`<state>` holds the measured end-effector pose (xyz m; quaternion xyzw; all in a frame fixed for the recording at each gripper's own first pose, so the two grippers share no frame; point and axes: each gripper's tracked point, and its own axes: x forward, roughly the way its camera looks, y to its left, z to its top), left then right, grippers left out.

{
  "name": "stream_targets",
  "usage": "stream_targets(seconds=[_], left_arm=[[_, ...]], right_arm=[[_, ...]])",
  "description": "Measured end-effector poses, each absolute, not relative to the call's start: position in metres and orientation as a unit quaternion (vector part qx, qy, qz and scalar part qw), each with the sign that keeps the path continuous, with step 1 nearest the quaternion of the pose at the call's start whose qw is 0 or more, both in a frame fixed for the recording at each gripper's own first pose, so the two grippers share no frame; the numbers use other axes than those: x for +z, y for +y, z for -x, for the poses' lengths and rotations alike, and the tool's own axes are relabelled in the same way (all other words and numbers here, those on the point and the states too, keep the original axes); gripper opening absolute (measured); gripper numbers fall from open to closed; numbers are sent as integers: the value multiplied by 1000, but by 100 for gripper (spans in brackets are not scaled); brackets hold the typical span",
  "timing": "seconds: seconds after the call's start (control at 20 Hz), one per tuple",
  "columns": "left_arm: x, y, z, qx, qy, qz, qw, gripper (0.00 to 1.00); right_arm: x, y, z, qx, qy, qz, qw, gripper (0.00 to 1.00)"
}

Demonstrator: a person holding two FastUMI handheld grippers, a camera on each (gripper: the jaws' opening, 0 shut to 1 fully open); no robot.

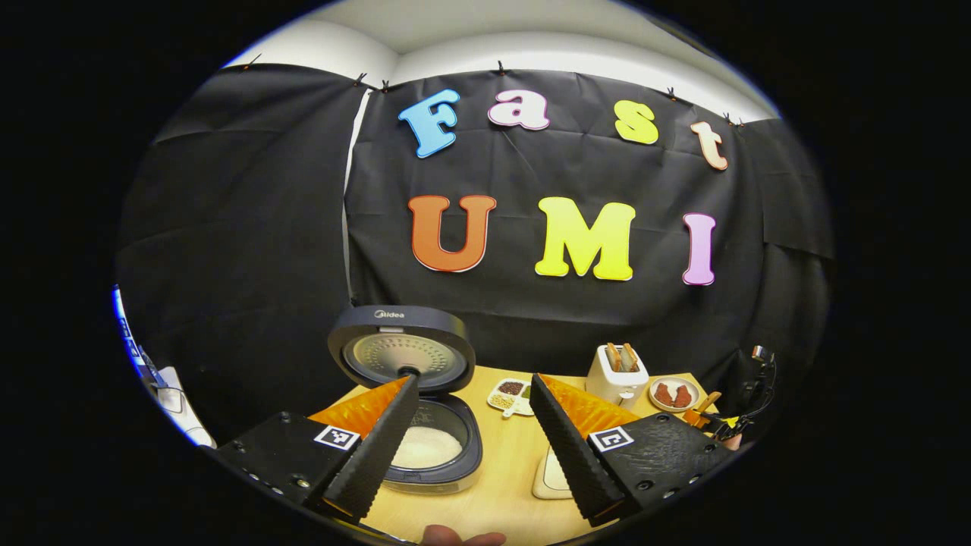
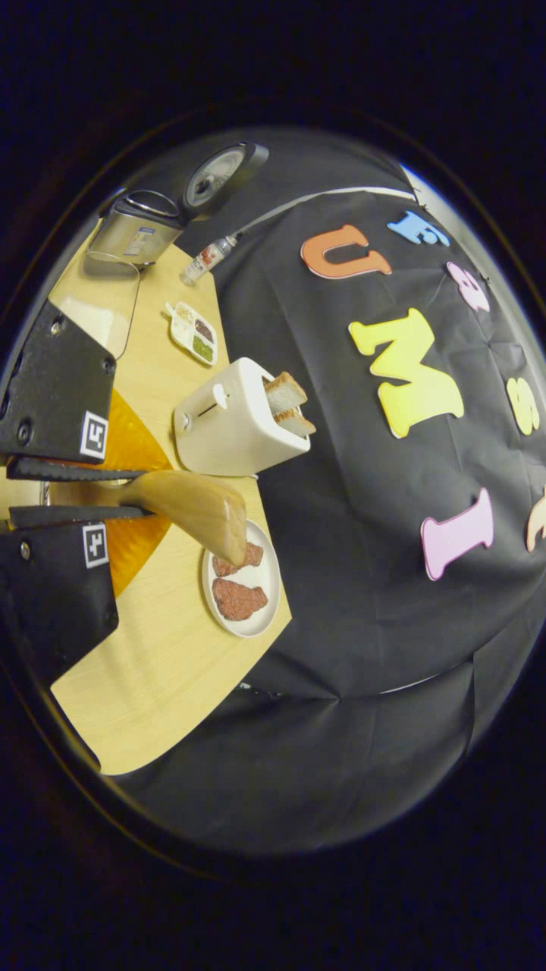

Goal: Close the left gripper, press the button to open the rice cooker; take a wooden spoon from the chopstick holder with the right hand, scoop a spoonful of rice and pour it into the rice cooker, then put the wooden spoon back into the chopstick holder.

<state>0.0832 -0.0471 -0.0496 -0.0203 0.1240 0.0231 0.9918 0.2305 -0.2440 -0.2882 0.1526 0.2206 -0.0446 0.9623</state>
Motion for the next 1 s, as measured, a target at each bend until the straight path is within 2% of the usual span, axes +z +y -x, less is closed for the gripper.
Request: stream_targets(seconds=[0.2, 0.3, 0.4, 0.45, 0.5, 0.55, 0.7, 0.75, 0.8, 0.85, 1.0], left_arm=[[-42, -29, -90, 40, 115, 25, 992, 95], [-38, -24, -93, 42, 111, 23, 993, 95], [-30, -19, -98, 41, 100, 25, 994, 95], [-27, -17, -102, 41, 94, 28, 994, 95], [-24, -17, -106, 39, 91, 32, 995, 92], [-22, -18, -109, 34, 86, 34, 995, 95], [-14, -15, -119, 26, 71, 28, 997, 94], [-11, -14, -123, 23, 65, 30, 997, 94], [-9, -13, -128, 22, 60, 32, 997, 94], [-7, -10, -133, 18, 58, 32, 998, 94], [2, 3, -150, 12, 45, 25, 999, 94]], right_arm=[[-279, -245, -229, -44, 210, -148, 965, 23], [-263, -246, -227, -47, 195, -139, 970, 30], [-246, -250, -223, -54, 181, -128, 974, 46], [-238, -254, -218, -62, 178, -121, 975, 63], [-227, -256, -214, -66, 171, -117, 976, 67], [-214, -257, -210, -72, 161, -114, 978, 72], [-175, -258, -194, -78, 129, -89, 985, 86], [-162, -257, -188, -77, 119, -80, 987, 95], [-150, -255, -180, -77, 111, -71, 988, 92], [-137, -253, -172, -77, 103, -61, 990, 96], [-99, -244, -147, -83, 76, -41, 993, 93]])
